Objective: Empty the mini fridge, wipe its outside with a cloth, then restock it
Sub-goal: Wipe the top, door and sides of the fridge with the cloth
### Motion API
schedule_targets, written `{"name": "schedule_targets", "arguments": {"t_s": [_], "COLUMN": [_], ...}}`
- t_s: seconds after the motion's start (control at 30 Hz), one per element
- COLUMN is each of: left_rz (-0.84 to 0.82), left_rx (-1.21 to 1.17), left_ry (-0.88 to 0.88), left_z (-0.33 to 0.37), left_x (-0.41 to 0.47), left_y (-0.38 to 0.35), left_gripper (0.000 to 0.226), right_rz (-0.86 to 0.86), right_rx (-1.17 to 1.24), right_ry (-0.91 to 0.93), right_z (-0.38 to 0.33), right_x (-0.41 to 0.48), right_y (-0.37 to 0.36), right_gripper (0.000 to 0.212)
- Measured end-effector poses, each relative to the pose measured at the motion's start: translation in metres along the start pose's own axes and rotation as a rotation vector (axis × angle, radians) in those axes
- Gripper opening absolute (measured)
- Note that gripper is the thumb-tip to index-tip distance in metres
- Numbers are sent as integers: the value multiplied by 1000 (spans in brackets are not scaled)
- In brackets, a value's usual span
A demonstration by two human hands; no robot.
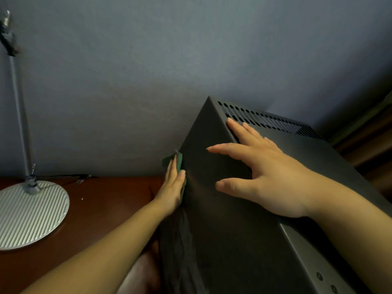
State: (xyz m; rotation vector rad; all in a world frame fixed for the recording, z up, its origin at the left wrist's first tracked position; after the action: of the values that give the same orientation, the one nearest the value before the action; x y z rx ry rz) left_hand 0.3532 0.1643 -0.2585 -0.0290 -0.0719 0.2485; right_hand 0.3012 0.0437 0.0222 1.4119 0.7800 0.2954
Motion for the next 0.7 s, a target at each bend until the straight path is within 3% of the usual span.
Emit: {"name": "schedule_targets", "arguments": {"t_s": [0.13,0.43,0.7], "left_rz": [-24,-27,-2], "left_rx": [2,-21,-10], "left_ry": [50,5,88], "left_z": [-27,-17,-31], "left_x": [-15,-29,-16], "left_y": [-4,-12,-5], "left_gripper": [66,69,78], "right_rz": [-12,15,21], "right_rx": [12,25,35], "right_ry": [-10,-10,-5], "right_z": [-2,-1,-1], "right_x": [0,0,0], "right_y": [0,-2,-1], "right_gripper": [63,60,62]}}
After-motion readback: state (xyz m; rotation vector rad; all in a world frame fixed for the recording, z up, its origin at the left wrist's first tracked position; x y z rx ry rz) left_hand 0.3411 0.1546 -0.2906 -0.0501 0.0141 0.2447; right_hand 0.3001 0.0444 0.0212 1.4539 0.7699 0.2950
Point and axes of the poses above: each hand's wrist, its own x-axis towards the middle knuckle, its own y-axis out of the back of the hand, z = x × y, the point moved 4 cm from there along x, towards the middle knuckle, and after that the axes turned 2 degrees about -z, right-handed, at the moved point
